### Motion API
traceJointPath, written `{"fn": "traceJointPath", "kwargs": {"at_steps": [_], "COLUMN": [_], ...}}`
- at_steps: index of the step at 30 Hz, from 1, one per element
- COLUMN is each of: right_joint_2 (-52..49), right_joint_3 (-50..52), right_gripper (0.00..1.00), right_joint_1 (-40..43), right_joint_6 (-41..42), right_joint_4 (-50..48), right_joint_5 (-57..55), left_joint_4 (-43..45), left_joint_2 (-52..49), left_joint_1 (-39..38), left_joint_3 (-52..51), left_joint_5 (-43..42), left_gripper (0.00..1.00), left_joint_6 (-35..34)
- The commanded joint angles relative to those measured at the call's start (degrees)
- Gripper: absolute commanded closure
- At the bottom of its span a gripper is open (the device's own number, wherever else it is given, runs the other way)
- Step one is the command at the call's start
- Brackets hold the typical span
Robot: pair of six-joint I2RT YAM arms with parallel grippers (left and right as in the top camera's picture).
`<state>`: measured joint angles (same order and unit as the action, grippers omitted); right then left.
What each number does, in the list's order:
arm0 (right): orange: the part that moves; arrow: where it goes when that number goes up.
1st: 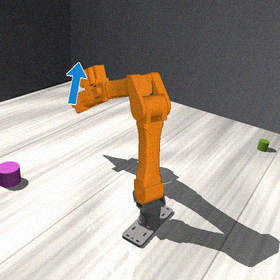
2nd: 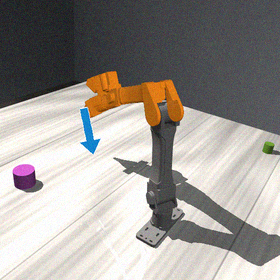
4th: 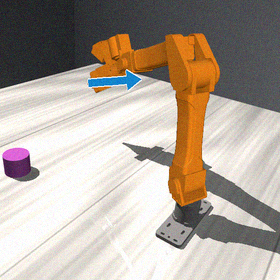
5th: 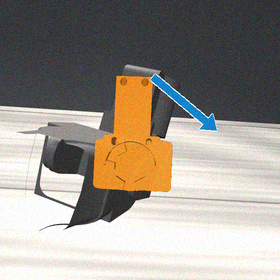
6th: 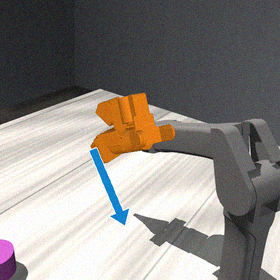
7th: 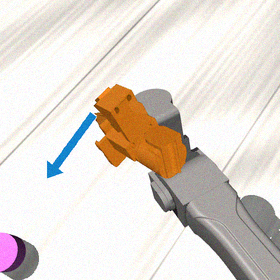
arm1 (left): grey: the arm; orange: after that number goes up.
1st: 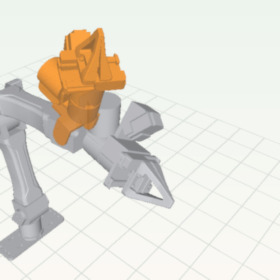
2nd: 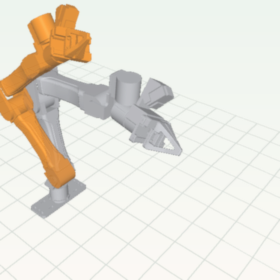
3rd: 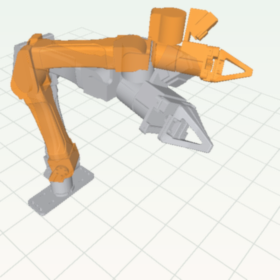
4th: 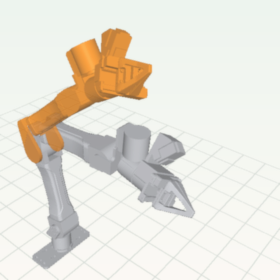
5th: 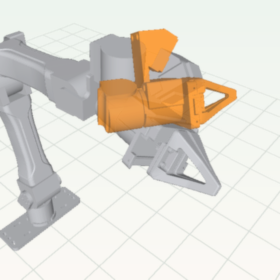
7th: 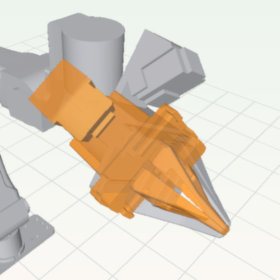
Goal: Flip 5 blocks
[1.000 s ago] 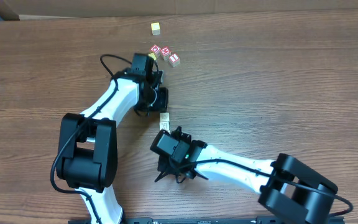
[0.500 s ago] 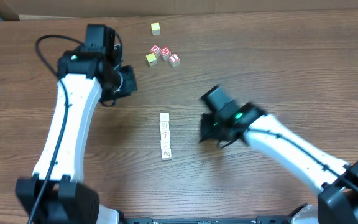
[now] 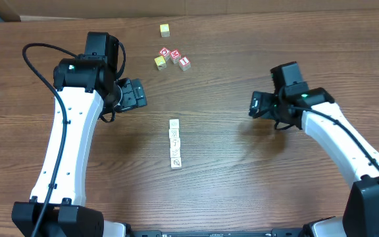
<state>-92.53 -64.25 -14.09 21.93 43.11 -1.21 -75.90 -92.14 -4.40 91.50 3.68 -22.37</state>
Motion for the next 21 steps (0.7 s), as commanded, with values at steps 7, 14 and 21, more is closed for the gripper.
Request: {"fn": "traceJointPath", "kwargs": {"at_steps": [7,14,21], "right_joint_2": [0.81,0.81,0.81], "right_joint_3": [-0.72,-0.72,-0.72], "right_gripper": [0.00,0.00,0.00], "right_joint_1": [1.20,1.20,1.20], "right_joint_6": [-1.38,-1.38,-1.38], "right_joint_4": [-0.15,-0.15,-0.15], "right_joint_5": [-0.68,-0.66,-0.68], "left_joint_4": [-0.13,-0.13,-0.13], "left_joint_2": [-0.11,-0.11,-0.11], "left_joint_1": [-0.11,-0.11,-0.11], "left_joint_3": [-0.39,-0.39,-0.39], "left_joint_5": [-0.31,-0.31,-0.31], "left_gripper": [0.00,0.00,0.00], "left_joint_6": [-0.37,-0.39,-0.37]}}
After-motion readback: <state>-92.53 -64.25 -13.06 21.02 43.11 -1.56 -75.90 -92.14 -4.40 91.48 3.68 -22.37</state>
